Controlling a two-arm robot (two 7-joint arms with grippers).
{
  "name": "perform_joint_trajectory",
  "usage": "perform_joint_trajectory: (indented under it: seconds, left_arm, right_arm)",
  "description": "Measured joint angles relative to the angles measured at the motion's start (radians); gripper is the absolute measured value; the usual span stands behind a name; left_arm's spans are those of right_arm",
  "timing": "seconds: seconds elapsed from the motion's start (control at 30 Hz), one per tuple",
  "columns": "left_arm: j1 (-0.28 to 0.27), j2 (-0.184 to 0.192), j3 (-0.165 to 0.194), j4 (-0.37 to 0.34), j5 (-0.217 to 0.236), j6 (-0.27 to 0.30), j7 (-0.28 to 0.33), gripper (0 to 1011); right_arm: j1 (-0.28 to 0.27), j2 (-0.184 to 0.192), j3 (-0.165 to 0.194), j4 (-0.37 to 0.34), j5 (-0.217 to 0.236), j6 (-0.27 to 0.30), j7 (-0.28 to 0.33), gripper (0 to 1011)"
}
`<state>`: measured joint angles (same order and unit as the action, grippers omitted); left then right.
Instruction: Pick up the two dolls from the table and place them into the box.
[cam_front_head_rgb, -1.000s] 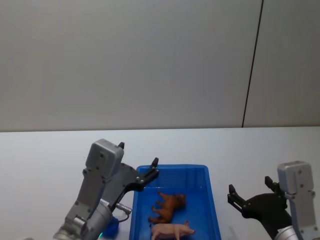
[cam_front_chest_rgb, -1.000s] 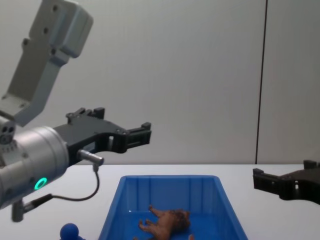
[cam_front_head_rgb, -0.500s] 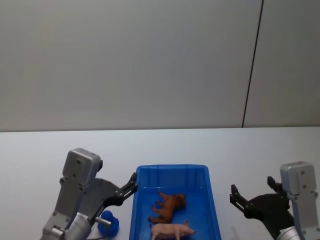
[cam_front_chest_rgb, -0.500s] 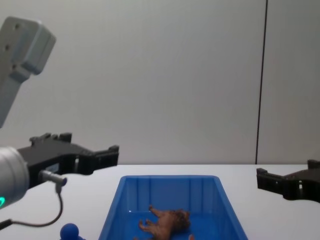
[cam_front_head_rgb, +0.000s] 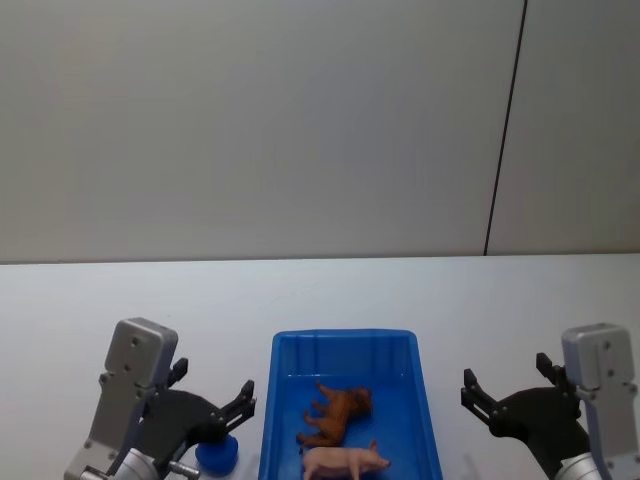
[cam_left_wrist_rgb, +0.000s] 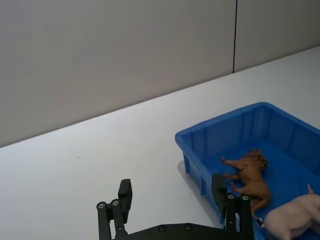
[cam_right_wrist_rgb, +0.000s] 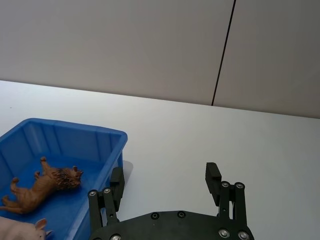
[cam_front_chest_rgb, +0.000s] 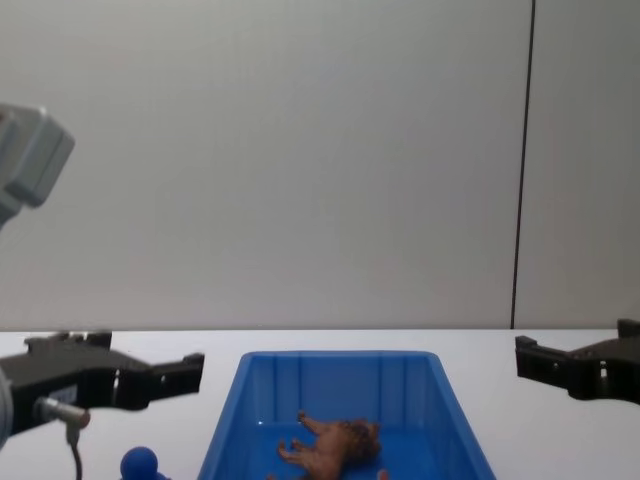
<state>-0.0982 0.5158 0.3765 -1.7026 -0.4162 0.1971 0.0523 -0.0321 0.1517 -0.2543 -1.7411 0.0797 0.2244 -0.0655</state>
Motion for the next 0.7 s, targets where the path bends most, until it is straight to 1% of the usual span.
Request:
perform_joint_trajectory:
  seconds: [0.27, 0.3, 0.53, 0.7]
  left_arm:
    - [-0.002, -0.002, -0.006, 0.052, -0.018, 0.013, -0.028, 1001]
    - [-0.002, -0.002, -0.006, 0.052, -0.018, 0.013, -0.028, 1001]
    - [-0.014, -0.015, -0.009, 0.11, -0.025, 0.019, -0.055, 1001]
    - [-0.02, -0.021, -0.009, 0.134, -0.026, 0.02, -0.068, 1000]
  right_arm:
    - [-0.001, 0.001, 0.0, 0.0, 0.0, 0.0, -0.001, 1001]
    - [-0.001, 0.001, 0.0, 0.0, 0.0, 0.0, -0.001, 1001]
    - [-0.001, 0.001, 0.0, 0.0, 0.0, 0.0, -0.001, 1001]
    - [-0.001, 0.001, 0.0, 0.0, 0.0, 0.0, -0.001, 1001]
